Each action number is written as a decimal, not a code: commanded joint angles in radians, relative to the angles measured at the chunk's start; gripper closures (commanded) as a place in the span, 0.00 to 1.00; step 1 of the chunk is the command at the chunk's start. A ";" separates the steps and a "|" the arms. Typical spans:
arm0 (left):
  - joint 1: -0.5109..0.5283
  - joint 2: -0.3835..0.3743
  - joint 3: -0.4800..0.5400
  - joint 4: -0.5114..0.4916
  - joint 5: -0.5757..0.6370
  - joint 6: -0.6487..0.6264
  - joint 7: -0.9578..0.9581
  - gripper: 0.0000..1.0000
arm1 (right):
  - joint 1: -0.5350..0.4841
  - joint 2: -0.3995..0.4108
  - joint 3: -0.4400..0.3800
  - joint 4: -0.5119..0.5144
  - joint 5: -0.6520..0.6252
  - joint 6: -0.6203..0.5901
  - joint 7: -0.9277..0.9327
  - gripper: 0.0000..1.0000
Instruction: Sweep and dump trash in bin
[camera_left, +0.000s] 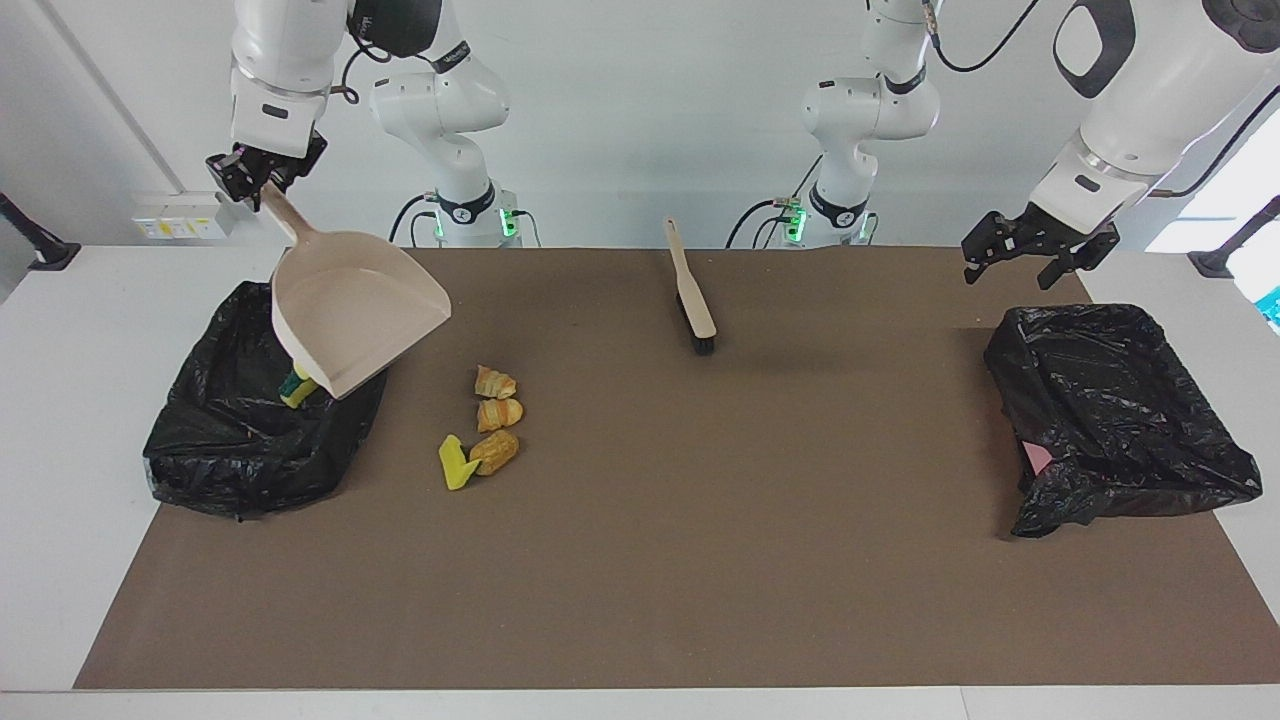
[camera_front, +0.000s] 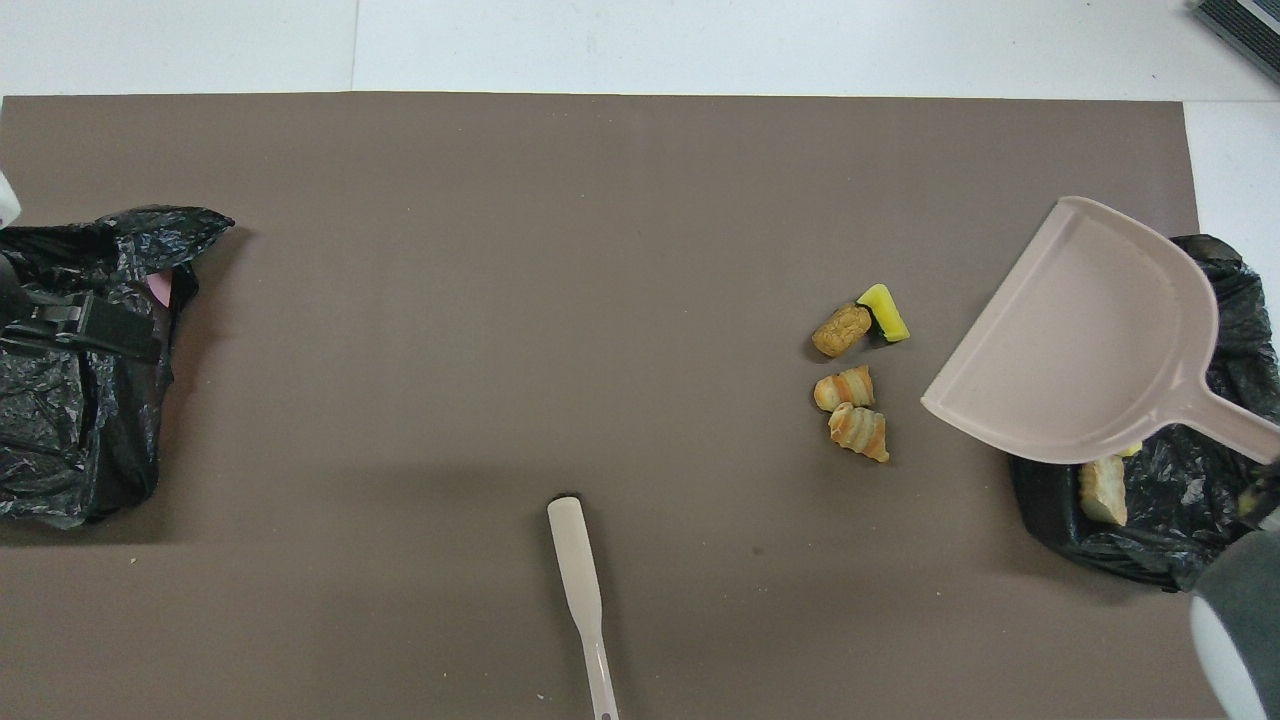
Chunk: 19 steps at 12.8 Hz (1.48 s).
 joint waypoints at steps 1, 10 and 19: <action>0.018 -0.054 -0.007 -0.071 0.015 0.026 0.019 0.00 | 0.018 0.069 0.043 0.026 0.163 0.020 0.331 1.00; 0.021 -0.073 -0.005 -0.110 0.014 0.069 0.007 0.00 | 0.271 0.460 0.128 0.281 0.436 0.213 1.077 1.00; 0.023 -0.073 -0.005 -0.110 0.014 0.069 0.005 0.00 | 0.434 0.789 0.128 0.458 0.467 0.526 1.305 1.00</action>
